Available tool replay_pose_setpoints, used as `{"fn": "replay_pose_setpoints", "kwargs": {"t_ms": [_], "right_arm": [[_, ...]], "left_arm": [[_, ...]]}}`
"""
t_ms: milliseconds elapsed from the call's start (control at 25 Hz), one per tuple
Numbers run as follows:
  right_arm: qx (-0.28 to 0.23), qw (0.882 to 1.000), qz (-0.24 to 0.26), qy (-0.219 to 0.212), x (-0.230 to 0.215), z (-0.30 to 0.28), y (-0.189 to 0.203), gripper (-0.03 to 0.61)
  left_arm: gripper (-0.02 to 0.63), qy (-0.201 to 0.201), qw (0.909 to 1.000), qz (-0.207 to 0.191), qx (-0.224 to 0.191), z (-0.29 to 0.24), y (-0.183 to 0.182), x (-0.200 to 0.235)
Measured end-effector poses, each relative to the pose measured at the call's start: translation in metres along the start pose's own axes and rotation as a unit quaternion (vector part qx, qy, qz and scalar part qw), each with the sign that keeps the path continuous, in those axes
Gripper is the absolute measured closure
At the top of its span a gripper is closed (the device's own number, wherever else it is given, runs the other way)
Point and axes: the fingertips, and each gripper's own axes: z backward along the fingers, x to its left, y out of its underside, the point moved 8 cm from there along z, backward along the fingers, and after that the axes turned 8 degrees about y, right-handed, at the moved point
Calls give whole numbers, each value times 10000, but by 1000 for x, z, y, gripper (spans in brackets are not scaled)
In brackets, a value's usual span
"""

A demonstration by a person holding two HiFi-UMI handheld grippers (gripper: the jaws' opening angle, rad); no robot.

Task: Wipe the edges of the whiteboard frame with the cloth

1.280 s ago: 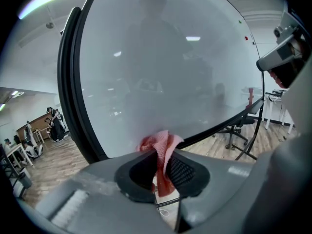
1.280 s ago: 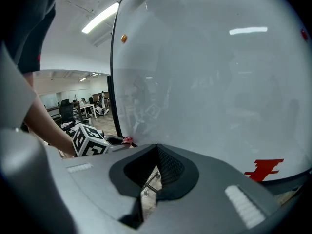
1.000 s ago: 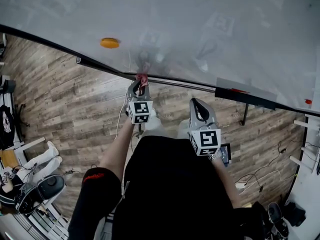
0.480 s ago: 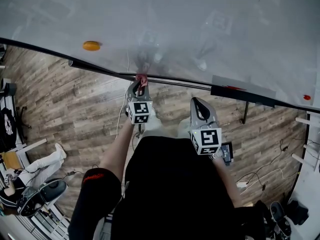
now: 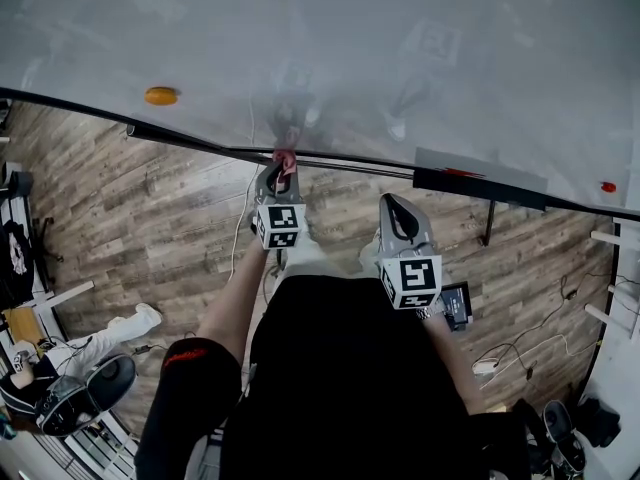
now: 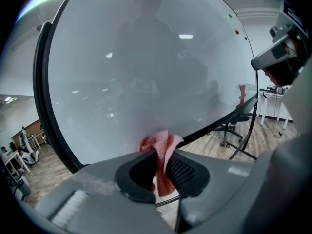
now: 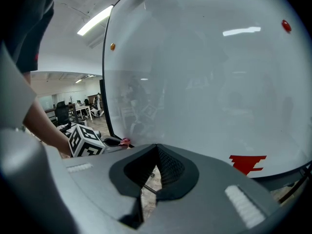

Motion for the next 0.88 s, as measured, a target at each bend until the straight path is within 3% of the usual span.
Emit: {"fn": "replay_pose_setpoints", "kwargs": {"t_ms": [880], "right_arm": [[-16,9999,-80,104,-48,19,14,577]], "left_arm": [[568,-150,9998,124,76,-11,-15,-40]]}}
